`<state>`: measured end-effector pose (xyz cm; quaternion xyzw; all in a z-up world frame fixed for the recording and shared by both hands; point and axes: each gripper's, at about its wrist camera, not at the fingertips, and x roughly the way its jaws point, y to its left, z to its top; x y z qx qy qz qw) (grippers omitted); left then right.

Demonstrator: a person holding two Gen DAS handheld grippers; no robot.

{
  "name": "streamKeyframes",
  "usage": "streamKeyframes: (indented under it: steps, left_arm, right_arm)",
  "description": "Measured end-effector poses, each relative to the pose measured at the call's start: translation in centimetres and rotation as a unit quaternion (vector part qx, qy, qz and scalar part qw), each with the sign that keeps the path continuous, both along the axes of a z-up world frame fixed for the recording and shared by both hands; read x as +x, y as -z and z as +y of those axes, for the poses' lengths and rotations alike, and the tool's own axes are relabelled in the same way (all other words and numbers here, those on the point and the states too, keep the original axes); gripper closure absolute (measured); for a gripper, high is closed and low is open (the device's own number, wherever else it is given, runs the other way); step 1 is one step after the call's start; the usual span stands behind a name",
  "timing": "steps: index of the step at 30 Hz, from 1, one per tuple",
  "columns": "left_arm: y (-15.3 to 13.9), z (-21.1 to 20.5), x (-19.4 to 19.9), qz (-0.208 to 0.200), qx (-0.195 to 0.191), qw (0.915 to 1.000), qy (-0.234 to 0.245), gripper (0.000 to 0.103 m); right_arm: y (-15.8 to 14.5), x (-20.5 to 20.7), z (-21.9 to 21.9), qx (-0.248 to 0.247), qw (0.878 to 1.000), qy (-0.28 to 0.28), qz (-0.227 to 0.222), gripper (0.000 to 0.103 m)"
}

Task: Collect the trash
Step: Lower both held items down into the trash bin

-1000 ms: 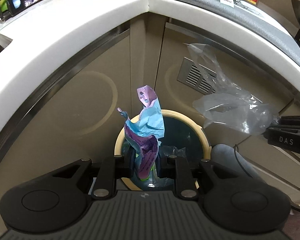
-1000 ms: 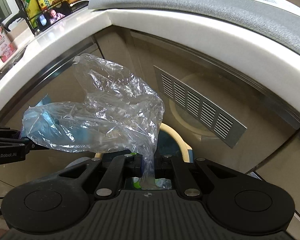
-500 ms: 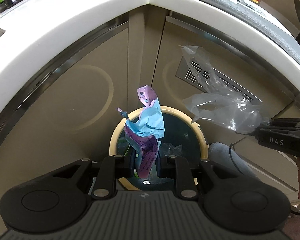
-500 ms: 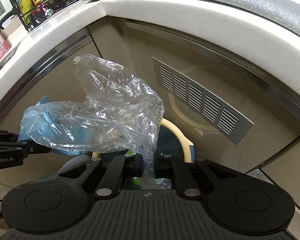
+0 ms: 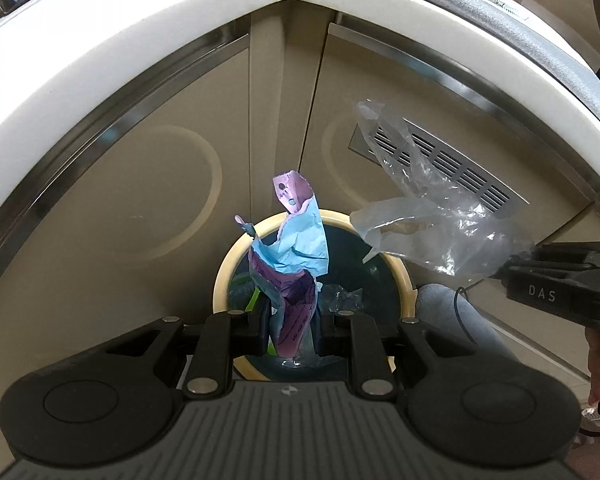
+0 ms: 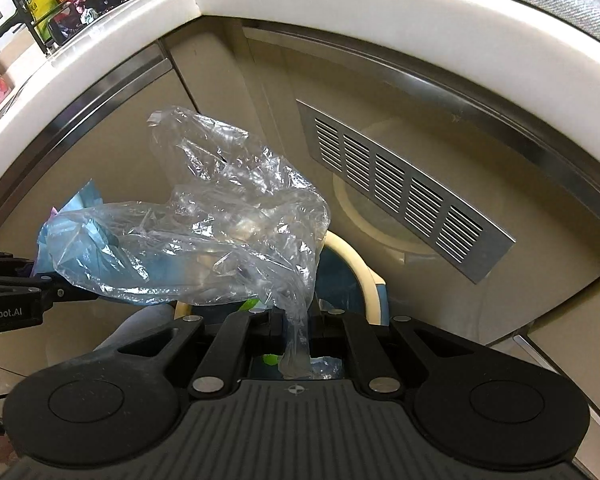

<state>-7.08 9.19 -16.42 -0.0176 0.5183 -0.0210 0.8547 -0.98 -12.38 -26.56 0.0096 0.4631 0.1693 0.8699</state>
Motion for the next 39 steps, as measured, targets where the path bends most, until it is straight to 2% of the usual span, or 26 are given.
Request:
streamKeyframes:
  steps: [25,33,39]
  left_arm:
    - [3.5,-0.9,3.6,0.059,0.001,0.9982,-0.014,0.081]
    - [5.6,-1.0,5.1,0.091,-0.018,0.9957,-0.003,0.081]
    - [7.0,-1.3,6.1,0.104,-0.002,0.9945,0.0,0.081]
  right_arm:
    - [2.0,2.5,1.5,-0.009,0.999,-0.005,0.05,0.094]
    - [3.0,4.3,2.2,-0.013,0.996,-0.003,0.084,0.094]
    - [3.7,5.0,2.8,-0.023,0.995,-0.003,0.1,0.094]
